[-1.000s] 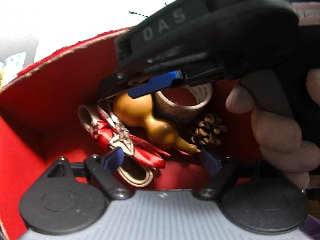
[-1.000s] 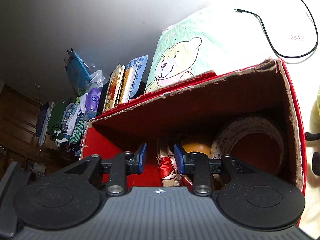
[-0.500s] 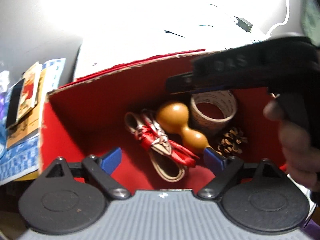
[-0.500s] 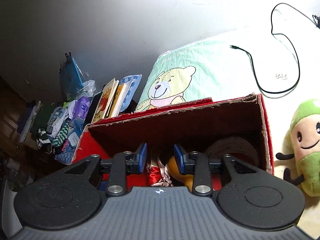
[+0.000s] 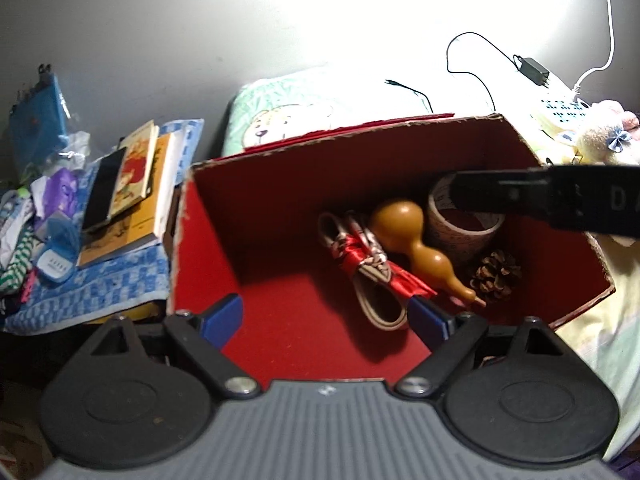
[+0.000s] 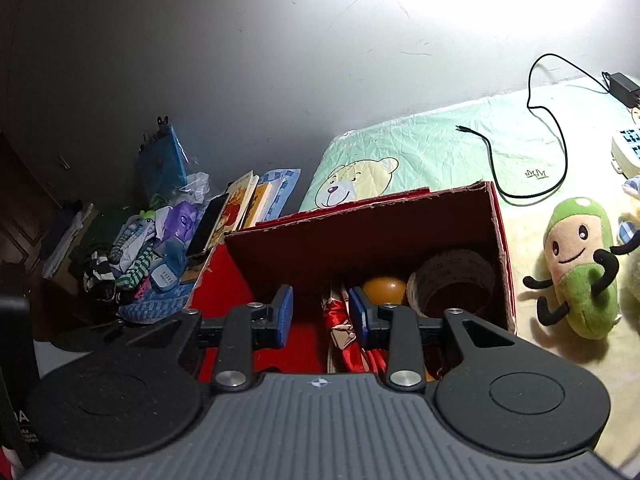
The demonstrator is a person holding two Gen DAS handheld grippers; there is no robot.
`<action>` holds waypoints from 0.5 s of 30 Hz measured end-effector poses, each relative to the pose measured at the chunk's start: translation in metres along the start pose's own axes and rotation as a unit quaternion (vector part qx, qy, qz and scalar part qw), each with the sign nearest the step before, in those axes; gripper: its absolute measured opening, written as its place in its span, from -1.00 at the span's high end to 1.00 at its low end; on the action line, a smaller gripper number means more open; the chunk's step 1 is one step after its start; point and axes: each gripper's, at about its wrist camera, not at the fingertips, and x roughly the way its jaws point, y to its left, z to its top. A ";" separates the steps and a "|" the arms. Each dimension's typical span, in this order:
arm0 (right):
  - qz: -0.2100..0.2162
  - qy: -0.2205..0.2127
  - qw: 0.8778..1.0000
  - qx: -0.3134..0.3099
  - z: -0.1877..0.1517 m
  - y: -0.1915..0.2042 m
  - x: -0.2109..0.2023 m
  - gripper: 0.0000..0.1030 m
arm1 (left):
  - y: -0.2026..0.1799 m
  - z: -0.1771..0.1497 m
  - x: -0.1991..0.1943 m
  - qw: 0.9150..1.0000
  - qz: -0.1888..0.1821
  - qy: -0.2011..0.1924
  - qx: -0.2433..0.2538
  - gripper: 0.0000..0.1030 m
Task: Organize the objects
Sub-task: 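Withdraw the open right gripper up from the red box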
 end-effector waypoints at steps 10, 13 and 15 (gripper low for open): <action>0.008 -0.020 1.000 -0.003 -0.023 0.017 -0.016 0.23 | 0.005 -0.014 -0.017 0.999 0.034 -0.011 0.003 -0.73; 0.020 -0.014 1.000 -0.005 -0.027 0.021 -0.021 0.23 | 0.008 -0.018 -0.022 0.999 0.042 -0.014 0.002 -0.73; 0.033 -0.008 0.999 -0.005 -0.032 0.024 -0.024 0.23 | 0.010 -0.020 -0.024 0.999 0.046 -0.016 0.000 -0.73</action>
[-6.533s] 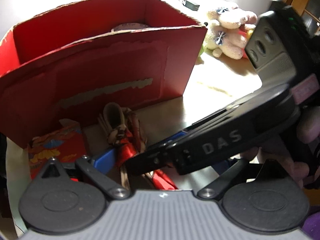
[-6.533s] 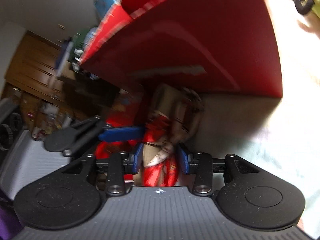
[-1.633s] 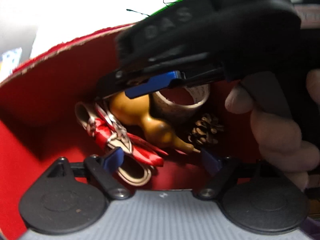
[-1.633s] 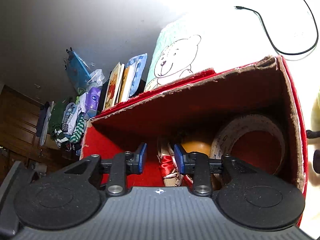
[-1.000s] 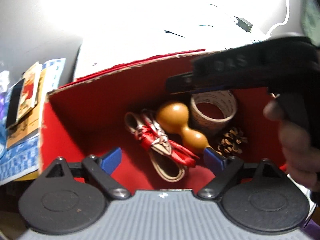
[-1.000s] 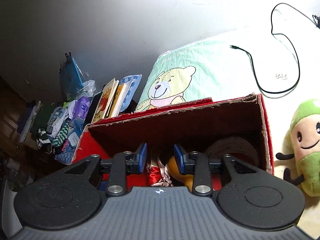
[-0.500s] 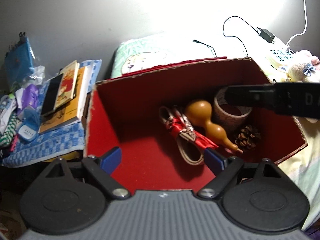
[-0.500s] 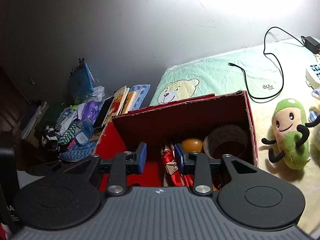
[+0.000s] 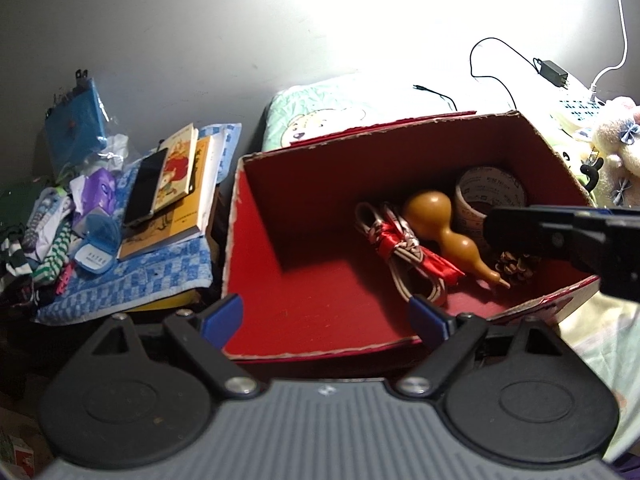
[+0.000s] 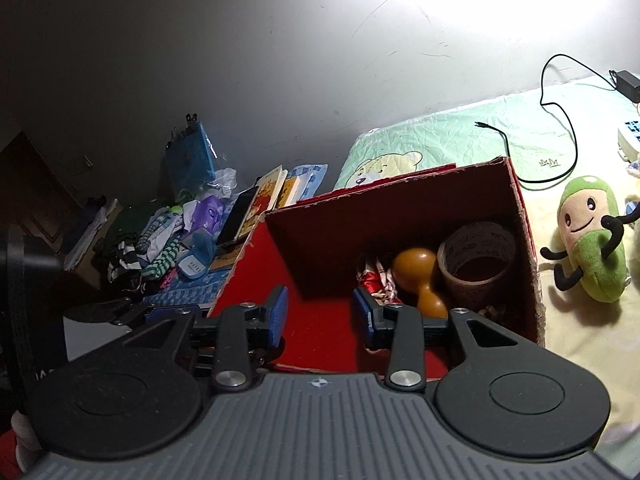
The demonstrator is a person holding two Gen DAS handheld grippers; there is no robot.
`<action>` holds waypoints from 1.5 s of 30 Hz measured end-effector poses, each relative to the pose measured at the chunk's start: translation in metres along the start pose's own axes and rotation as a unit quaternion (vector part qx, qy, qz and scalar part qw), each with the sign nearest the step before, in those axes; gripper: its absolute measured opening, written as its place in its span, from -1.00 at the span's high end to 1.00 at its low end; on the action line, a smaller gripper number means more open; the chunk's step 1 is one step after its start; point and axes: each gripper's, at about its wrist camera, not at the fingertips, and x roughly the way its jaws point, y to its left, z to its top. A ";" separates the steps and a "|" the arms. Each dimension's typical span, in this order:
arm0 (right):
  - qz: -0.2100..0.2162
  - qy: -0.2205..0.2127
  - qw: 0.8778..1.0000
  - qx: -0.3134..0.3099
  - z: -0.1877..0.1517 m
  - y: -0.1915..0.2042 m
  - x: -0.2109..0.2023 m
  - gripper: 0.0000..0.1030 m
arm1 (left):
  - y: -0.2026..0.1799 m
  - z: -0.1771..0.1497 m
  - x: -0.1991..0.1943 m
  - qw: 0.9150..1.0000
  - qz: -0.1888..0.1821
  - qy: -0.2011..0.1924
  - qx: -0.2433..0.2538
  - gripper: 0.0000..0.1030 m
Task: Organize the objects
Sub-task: 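Withdraw the open right gripper up from the red box, then reach the open right gripper down to the tall red gift box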
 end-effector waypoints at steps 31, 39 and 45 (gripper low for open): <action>0.055 0.074 0.996 -0.003 -0.045 0.006 -0.002 0.23 | -0.004 -0.043 0.006 0.998 0.032 0.058 0.001 -0.74; 0.049 0.102 0.993 0.023 -0.054 -0.002 0.001 0.22 | -0.012 -0.052 0.016 0.996 0.028 0.079 0.008 -0.74; 0.047 0.117 0.991 0.051 -0.059 -0.012 0.004 0.22 | -0.015 -0.058 0.023 0.995 0.025 0.093 0.008 -0.75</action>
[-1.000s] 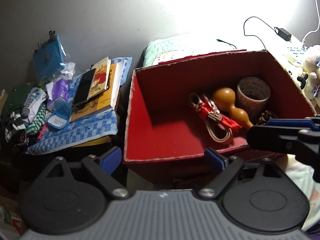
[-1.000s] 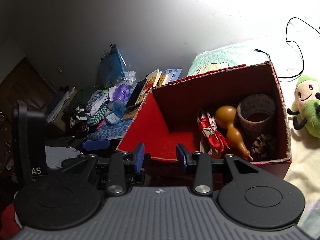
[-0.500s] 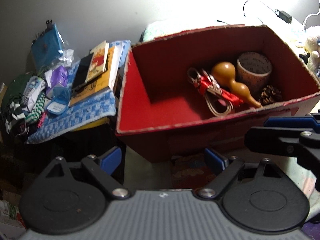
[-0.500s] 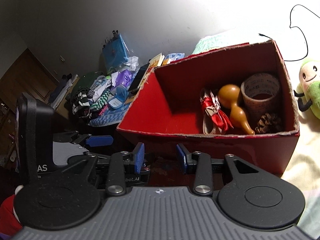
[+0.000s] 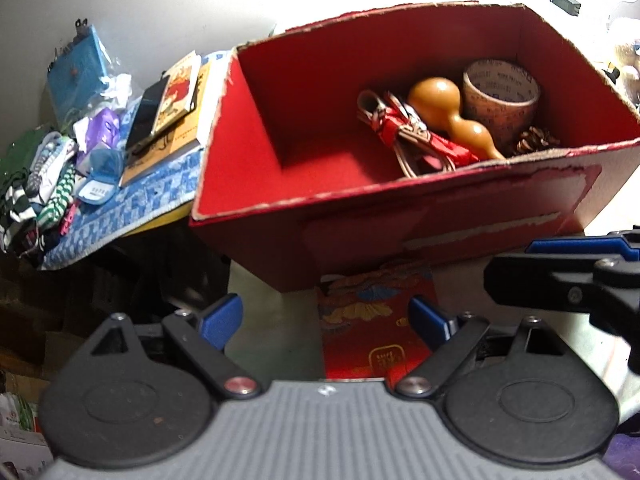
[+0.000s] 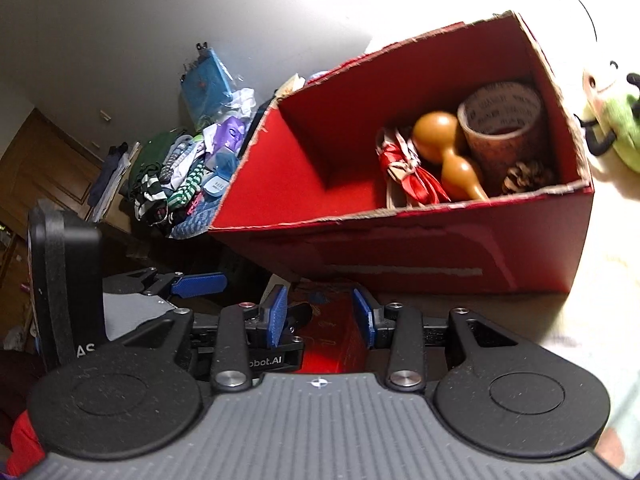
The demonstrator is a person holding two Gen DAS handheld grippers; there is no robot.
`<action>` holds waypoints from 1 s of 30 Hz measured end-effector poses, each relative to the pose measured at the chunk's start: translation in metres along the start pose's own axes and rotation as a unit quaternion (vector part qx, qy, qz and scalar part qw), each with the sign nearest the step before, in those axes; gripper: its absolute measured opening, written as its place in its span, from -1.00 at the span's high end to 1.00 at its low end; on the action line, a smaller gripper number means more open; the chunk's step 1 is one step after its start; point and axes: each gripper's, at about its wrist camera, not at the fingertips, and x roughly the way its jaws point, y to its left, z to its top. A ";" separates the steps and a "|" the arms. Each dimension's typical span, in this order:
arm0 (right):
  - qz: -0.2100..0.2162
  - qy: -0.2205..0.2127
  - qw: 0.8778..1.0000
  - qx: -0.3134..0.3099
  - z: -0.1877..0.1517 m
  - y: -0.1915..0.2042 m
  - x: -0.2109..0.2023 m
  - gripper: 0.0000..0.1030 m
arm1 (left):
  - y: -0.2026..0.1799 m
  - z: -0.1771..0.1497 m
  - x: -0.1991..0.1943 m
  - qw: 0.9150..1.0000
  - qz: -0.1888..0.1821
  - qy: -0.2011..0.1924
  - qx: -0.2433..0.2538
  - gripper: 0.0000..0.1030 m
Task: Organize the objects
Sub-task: 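Reach the open right gripper down to the tall red gift box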
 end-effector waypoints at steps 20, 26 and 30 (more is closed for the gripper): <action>0.003 0.047 0.997 0.054 -0.007 -0.016 0.027 0.21 | 0.001 -0.010 0.023 0.999 -0.022 0.034 0.000 -0.79; 0.003 0.060 0.996 0.071 -0.008 -0.021 0.040 0.21 | 0.012 -0.017 0.028 0.996 -0.079 0.038 -0.021 -0.79; 0.004 0.068 0.995 0.077 -0.008 -0.022 0.047 0.21 | 0.016 -0.028 0.032 0.992 -0.118 0.040 -0.033 -0.79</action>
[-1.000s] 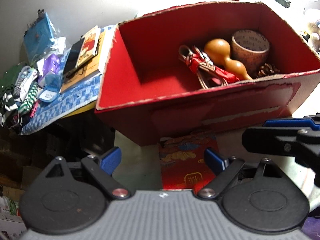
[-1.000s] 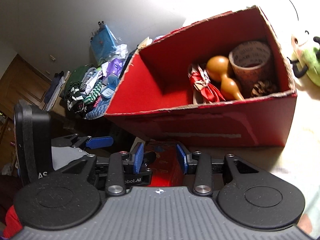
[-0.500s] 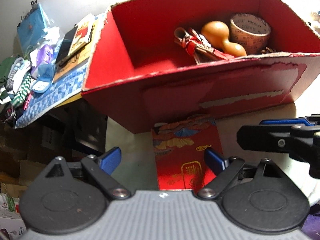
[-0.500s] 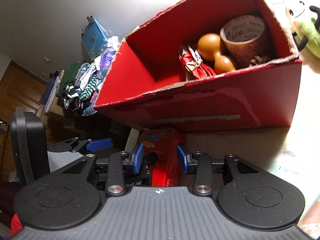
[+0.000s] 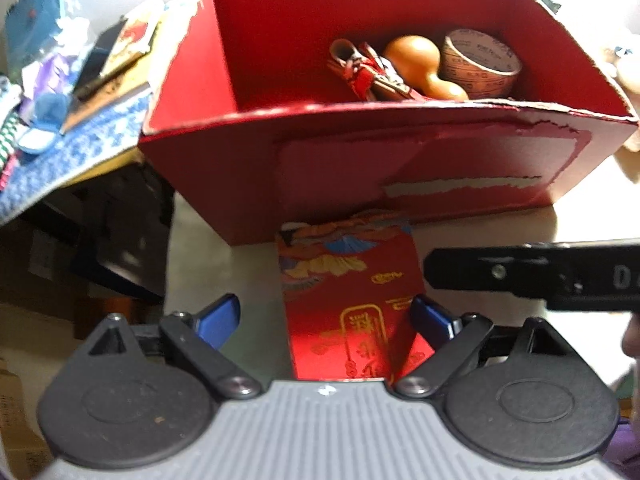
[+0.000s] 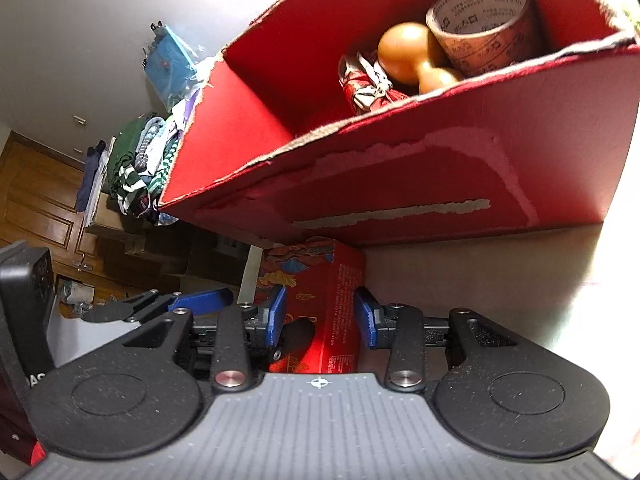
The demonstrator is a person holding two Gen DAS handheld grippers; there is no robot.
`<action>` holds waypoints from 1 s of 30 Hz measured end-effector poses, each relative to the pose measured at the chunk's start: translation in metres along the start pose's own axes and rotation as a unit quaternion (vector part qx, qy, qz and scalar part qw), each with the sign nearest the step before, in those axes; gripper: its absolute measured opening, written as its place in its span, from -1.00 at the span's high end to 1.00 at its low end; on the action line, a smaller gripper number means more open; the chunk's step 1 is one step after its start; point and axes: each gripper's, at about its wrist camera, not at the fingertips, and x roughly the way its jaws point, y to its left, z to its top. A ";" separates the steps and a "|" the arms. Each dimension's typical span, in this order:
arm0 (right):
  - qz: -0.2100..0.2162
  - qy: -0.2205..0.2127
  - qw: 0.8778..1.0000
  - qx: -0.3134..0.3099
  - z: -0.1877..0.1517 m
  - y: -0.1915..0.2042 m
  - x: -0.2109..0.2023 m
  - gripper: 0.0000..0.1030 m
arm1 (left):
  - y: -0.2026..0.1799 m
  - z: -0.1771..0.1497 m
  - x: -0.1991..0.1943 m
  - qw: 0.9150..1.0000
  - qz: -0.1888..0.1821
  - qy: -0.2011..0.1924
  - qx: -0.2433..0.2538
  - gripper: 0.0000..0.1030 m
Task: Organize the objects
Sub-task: 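Reach the open right gripper down to the tall red gift box, then close the right gripper around the red gift box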
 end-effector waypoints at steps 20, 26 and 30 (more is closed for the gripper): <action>0.017 0.068 0.997 0.013 0.008 -0.008 0.034 0.01 | -0.019 -0.027 0.010 0.998 -0.053 0.002 0.033 -0.75; 0.021 0.080 0.996 0.033 0.005 -0.019 0.034 0.02 | -0.030 -0.030 0.020 0.997 -0.034 0.005 0.063 -0.76; 0.021 0.078 0.996 0.040 0.003 -0.024 0.028 0.06 | -0.034 -0.030 0.020 0.996 -0.038 0.006 0.076 -0.76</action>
